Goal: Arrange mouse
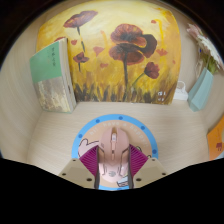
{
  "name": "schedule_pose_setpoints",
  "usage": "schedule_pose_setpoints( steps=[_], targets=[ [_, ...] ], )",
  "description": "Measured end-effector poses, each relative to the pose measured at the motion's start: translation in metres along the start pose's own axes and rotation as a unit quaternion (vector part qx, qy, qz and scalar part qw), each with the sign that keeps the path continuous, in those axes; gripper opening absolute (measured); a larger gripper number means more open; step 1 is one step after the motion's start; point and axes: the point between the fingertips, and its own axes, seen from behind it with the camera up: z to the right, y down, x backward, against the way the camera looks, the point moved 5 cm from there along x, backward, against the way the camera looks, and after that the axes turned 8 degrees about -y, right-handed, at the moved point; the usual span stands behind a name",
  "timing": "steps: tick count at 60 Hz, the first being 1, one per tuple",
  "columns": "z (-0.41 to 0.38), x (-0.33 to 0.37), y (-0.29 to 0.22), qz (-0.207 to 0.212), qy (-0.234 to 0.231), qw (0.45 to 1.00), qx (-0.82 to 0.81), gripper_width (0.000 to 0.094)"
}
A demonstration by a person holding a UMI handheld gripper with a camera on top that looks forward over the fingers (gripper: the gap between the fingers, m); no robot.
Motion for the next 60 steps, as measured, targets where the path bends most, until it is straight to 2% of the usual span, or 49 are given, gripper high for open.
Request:
schedule_pose_setpoints(
  steps=[15, 19, 22, 41, 52, 60],
  targets=[
    [-0.001, -0.003, 0.000, 0.007, -0.001, 1.000, -0.003, 0.0548],
    [-0.006, -0.002, 0.000, -0.008, -0.006, 1.000, 0.001, 0.0663],
    [-0.007, 0.004, -0.003, -0.017, -0.002, 1.000, 0.012, 0.0705],
    [-0.042, 0.129, -0.052, 0.066, 0.012, 0.998, 0.019, 0.0701],
    [-0.057, 0.202, -0.042, 0.096, 0.026, 0.995, 0.023, 0.0709],
    [-0.061, 0.235, -0.019, 0.099, 0.042, 0.994, 0.020, 0.0708]
  ],
)
